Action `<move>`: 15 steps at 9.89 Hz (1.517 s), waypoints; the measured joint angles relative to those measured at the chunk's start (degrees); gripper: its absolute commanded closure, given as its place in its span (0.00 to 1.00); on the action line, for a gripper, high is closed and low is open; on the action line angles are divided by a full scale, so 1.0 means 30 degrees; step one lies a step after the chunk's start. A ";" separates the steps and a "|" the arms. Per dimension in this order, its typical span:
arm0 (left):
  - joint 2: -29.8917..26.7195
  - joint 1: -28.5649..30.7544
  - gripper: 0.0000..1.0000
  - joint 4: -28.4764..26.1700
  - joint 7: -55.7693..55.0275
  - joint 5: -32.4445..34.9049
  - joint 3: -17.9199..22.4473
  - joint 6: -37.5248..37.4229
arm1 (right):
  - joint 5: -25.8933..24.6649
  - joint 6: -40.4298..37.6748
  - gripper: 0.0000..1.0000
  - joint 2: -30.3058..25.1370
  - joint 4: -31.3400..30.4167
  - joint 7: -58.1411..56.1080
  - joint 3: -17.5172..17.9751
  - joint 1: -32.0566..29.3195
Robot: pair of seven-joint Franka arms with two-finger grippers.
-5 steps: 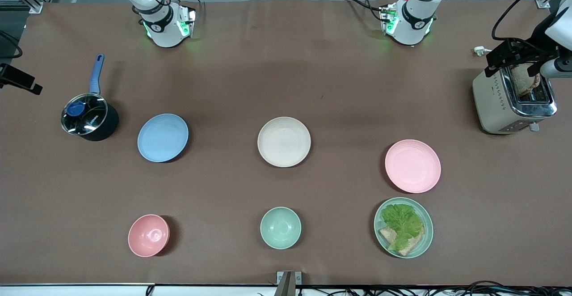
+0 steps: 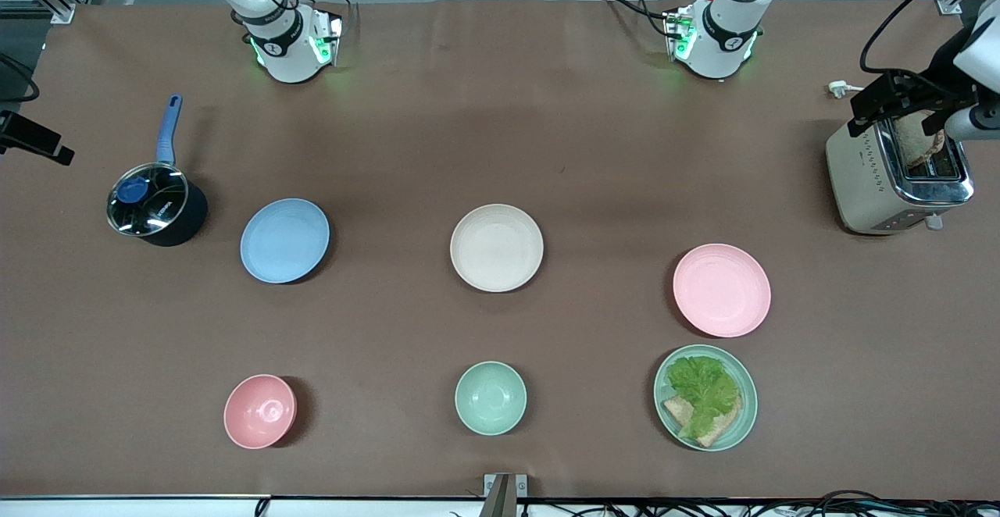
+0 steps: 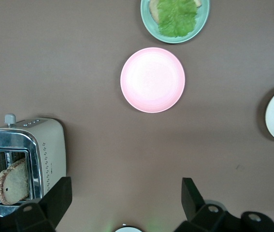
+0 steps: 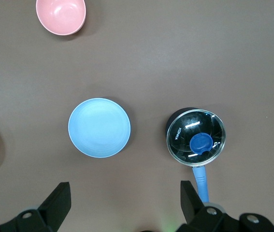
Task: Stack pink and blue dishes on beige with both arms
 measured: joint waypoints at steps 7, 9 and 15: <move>0.7359 0.3154 0.00 -0.2793 0.5526 -0.1391 0.0029 0.7686 | 0.0331 0.6792 0.00 0.1214 -0.5783 -0.2321 0.0015 -0.0054; 0.9441 0.3152 0.04 -0.2890 0.5653 -0.1402 -0.0015 0.9761 | 0.0467 1.1406 0.00 0.1827 -0.9585 -0.3856 0.0148 0.0008; 1.2944 0.2895 0.42 -0.2815 0.5793 -0.1401 -0.0338 1.3670 | 0.7776 1.7214 0.00 0.5965 -1.2845 -1.2633 0.0096 -0.0241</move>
